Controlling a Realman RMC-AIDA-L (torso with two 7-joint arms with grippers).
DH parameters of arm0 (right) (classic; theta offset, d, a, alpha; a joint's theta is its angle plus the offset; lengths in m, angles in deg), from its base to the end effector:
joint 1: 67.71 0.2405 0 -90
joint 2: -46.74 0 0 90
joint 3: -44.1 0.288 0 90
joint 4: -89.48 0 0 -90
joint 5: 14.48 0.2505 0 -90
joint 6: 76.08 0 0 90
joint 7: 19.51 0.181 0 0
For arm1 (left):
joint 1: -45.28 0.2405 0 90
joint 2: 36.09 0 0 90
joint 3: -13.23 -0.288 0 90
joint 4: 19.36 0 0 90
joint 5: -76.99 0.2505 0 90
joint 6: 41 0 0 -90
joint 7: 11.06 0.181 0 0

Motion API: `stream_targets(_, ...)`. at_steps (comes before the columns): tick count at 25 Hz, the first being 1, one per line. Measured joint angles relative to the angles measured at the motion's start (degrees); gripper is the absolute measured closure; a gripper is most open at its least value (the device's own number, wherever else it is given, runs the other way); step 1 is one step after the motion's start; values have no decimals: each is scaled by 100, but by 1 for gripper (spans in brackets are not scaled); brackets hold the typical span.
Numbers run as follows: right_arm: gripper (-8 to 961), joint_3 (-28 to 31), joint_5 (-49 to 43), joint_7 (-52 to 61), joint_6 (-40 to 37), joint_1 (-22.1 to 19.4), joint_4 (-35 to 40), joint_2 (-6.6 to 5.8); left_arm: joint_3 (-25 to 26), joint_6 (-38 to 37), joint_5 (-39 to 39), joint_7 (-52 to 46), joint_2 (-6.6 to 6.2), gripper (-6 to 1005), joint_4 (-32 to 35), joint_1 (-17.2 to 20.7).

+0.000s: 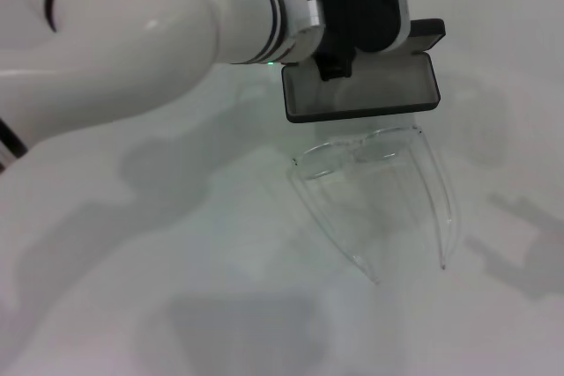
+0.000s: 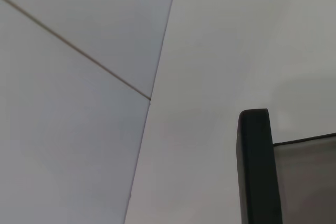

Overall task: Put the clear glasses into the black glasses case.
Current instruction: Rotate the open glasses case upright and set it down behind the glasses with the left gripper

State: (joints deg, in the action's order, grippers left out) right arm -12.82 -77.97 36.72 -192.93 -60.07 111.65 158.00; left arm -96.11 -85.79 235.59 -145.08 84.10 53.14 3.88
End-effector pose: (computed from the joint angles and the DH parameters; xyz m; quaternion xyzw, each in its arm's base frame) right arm 0.3423 0.2358 0.0428 -0.8015 0.1254 0.5387 0.2271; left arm -0.0837 0.4630 -0.1498 -0.9303 0.1375 0.1270 0.3154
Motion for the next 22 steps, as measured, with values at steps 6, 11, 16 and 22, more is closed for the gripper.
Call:
stream_targets(6, 234, -6, -1, -18, 51, 0, -3, 15, -194, 576, -238, 73, 12, 900, -838, -321)
stream_targets(11, 234, -4, -13, -23, 61, 7, -4, 18, -201, 683, -613, 342, 13, 899, -1092, -370)
stream_targets(16, 234, -3, -16, -24, 66, 35, -56, 19, -205, 661, -922, 592, 13, 898, -1113, -286)
stream_targets(22, 235, 35, -78, -24, 67, 77, -83, 21, -302, 645, -1005, 670, 15, 896, -1118, -164)
